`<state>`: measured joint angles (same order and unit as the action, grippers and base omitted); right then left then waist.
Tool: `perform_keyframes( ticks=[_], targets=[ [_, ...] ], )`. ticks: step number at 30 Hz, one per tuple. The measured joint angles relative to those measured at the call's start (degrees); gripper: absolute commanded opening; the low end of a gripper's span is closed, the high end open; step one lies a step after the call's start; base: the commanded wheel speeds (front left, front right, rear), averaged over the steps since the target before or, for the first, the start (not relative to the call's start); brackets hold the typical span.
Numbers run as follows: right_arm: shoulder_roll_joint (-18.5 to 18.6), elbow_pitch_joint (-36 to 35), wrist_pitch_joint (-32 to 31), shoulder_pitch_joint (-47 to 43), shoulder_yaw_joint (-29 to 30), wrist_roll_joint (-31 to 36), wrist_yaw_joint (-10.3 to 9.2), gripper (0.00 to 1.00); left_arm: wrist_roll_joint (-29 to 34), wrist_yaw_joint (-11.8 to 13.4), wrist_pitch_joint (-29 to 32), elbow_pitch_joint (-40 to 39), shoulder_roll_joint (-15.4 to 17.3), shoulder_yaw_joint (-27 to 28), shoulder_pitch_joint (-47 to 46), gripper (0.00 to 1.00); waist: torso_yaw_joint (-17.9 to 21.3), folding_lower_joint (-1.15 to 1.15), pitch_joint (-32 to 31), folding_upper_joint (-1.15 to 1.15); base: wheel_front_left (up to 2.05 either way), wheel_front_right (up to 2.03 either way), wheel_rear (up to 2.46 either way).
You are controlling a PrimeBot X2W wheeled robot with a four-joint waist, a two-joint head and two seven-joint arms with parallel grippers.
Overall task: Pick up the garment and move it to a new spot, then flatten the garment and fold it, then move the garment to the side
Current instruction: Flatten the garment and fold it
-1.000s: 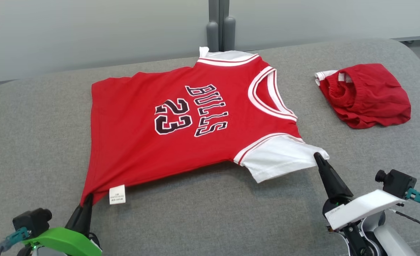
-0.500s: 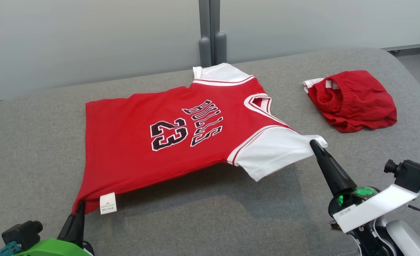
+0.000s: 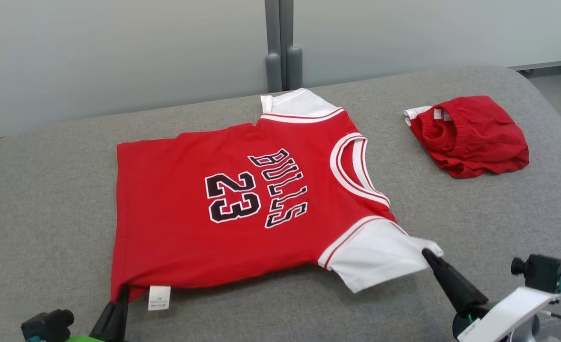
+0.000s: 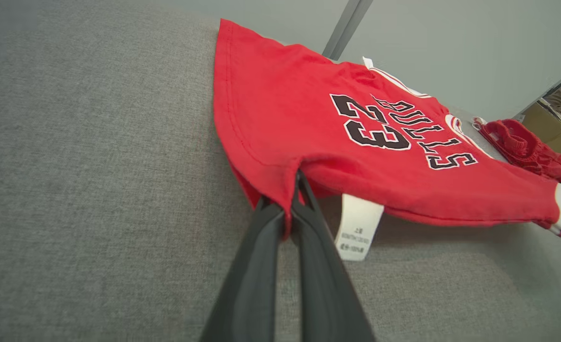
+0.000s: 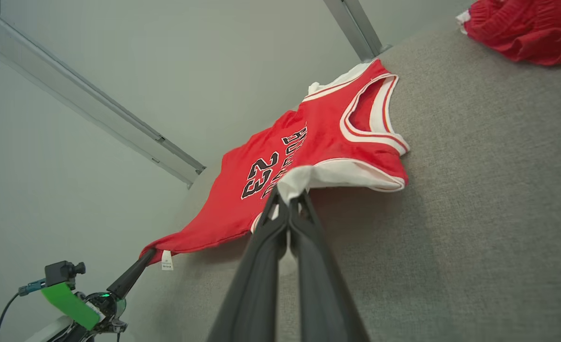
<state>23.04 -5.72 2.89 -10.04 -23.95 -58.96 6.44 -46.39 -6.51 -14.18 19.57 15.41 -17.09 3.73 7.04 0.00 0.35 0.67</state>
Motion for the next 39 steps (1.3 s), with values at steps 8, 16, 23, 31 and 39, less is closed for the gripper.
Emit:
perform_keyframes(
  ticks=[8,16,23,31,39],
  targets=[
    [-2.3,6.7,0.1,-3.4,-1.5,0.4,-0.55,0.00,1.2,-0.1,1.4,1.5,0.1,-2.7,0.6,0.00,-0.7,0.00,0.6,0.00,0.00,0.00,0.00],
    [-3.6,11.6,1.9,-3.4,-2.1,0.9,-0.54,0.00,1.2,-0.1,3.6,4.7,0.4,-3.7,1.6,0.00,-1.2,0.00,0.8,0.00,0.00,0.00,0.00],
    [-4.0,14.6,3.2,-2.9,-2.0,2.1,-0.51,0.00,1.3,-0.3,4.6,6.4,1.6,-3.8,1.0,0.00,-1.3,0.00,1.0,0.00,0.00,0.00,0.00],
    [-4.9,17.4,3.4,-2.1,-2.7,2.5,-0.47,0.00,1.3,-0.3,4.6,7.6,1.5,-3.8,-0.4,0.00,-1.1,0.00,1.4,0.00,0.00,0.00,0.00],
    [-5.3,20.9,3.5,-2.0,-2.8,2.4,-0.42,0.00,1.3,-0.4,4.6,8.8,1.2,-4.1,-0.8,0.00,-1.1,0.00,1.7,0.00,0.00,0.00,0.00]
  ],
)
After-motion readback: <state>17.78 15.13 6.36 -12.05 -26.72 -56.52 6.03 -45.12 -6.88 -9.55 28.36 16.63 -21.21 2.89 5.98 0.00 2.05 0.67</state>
